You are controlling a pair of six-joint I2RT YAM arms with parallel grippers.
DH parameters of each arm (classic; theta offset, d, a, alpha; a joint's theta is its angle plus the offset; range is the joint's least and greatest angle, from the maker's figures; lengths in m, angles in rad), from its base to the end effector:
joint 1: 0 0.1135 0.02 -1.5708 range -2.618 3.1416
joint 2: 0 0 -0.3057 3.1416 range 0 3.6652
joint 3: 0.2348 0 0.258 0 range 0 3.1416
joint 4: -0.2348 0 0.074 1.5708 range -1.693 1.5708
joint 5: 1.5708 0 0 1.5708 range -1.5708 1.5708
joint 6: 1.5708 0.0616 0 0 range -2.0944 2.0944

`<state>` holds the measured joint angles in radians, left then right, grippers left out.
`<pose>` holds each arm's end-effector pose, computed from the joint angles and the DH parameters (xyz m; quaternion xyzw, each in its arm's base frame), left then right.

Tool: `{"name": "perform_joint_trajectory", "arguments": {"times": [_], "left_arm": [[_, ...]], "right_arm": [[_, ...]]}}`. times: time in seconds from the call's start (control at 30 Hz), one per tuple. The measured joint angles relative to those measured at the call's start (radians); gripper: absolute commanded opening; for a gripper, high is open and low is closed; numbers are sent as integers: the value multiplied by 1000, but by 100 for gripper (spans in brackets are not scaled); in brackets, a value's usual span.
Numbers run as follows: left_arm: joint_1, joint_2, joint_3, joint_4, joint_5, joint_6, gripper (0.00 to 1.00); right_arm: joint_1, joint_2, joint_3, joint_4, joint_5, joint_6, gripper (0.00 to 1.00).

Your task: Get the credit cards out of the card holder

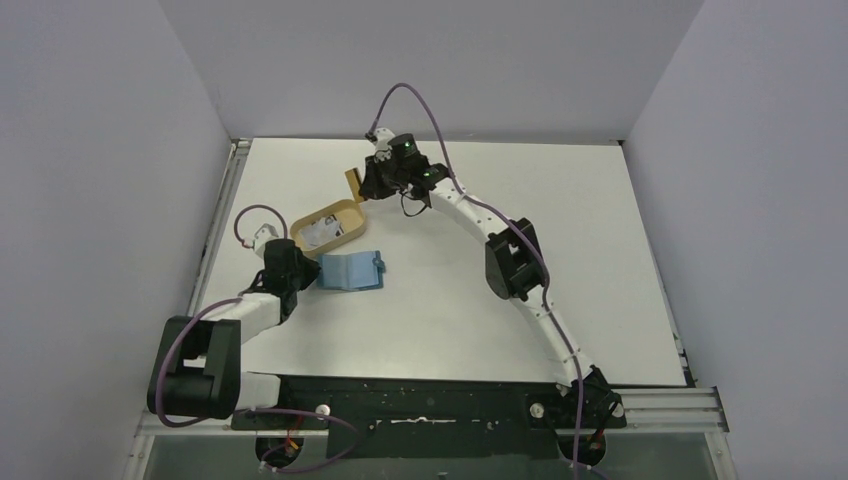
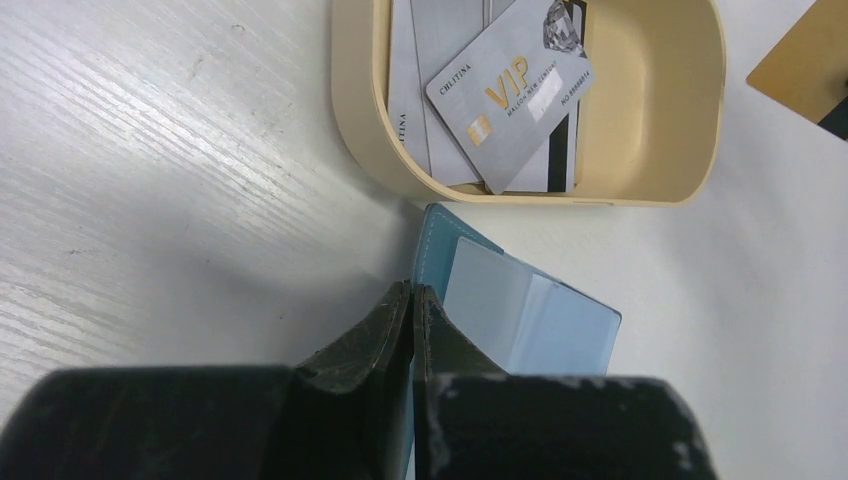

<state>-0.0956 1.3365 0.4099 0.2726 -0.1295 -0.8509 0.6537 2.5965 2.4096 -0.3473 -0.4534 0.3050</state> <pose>0.2545 -0.0164 0.1641 -0.3566 0.8213 -0.1496 0.4195 0.4999 0.4170 0.2185 -0.2565 0.8143 0.3959 0.3383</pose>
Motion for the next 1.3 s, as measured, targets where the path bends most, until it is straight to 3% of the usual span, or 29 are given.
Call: {"name": "perform_joint_trajectory", "arguments": {"times": [0.23, 0.37, 0.77, 0.87, 1.03, 1.3], "left_arm": [[2, -4, 0, -2, 6, 0, 0], [2, -8, 0, -9, 8, 0, 0], [6, -37, 0, -34, 11, 3, 0], [6, -43, 0, -42, 11, 3, 0], [6, -52, 0, -50, 13, 4, 0], [6, -71, 0, -60, 19, 7, 0]], "right_arm": [[29, 3, 1, -50, -53, 14, 0], [47, 16, 23, -76, -56, 13, 11], [65, 76, 42, -128, -44, -9, 15], [65, 76, 42, -126, -33, -13, 29], [62, 57, 21, -101, -9, -27, 62], [21, -134, -103, -92, 135, -81, 72]]}}
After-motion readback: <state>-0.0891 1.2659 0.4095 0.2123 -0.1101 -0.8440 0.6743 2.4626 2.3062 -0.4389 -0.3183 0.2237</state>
